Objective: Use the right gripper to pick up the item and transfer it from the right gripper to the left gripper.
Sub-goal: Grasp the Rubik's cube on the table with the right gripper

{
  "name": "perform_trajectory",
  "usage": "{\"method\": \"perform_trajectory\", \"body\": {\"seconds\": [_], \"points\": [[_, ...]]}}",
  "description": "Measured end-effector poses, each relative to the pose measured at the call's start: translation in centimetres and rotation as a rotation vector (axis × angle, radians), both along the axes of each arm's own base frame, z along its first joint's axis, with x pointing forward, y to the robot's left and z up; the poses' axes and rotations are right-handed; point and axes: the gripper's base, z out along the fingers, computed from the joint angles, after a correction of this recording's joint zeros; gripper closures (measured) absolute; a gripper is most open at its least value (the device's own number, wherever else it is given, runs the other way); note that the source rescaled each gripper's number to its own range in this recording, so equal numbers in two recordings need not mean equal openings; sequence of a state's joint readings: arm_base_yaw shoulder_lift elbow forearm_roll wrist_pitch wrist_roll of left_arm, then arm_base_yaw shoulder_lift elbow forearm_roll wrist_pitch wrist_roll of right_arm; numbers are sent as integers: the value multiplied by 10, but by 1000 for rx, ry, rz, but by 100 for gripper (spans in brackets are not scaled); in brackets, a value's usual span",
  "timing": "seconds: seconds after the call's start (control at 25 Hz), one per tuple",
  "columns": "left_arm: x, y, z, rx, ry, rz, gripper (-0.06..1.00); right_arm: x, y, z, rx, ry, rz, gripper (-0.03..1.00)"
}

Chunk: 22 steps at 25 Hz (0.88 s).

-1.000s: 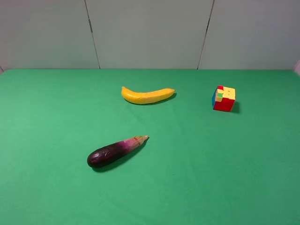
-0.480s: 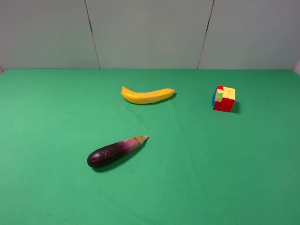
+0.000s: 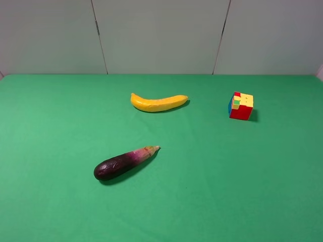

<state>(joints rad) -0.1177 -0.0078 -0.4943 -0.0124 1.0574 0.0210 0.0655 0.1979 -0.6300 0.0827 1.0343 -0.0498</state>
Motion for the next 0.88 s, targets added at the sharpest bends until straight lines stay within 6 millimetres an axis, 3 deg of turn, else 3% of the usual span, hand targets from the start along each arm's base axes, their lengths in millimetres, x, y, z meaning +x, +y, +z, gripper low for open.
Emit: {"method": "perform_trajectory", "body": {"seconds": [0.2, 0.48, 0.64, 0.88], "points": [[0, 0, 0, 0, 0, 0, 4, 37, 2, 33, 2, 96, -5, -3], [0, 0, 0, 0, 0, 0, 4, 105, 7, 68, -6, 246, -6, -3], [0, 0, 0, 0, 0, 0, 4, 146, 10, 76, -15, 354, -2, -3], [0, 0, 0, 0, 0, 0, 4, 203, 14, 67, -24, 480, -1, -3]]}}
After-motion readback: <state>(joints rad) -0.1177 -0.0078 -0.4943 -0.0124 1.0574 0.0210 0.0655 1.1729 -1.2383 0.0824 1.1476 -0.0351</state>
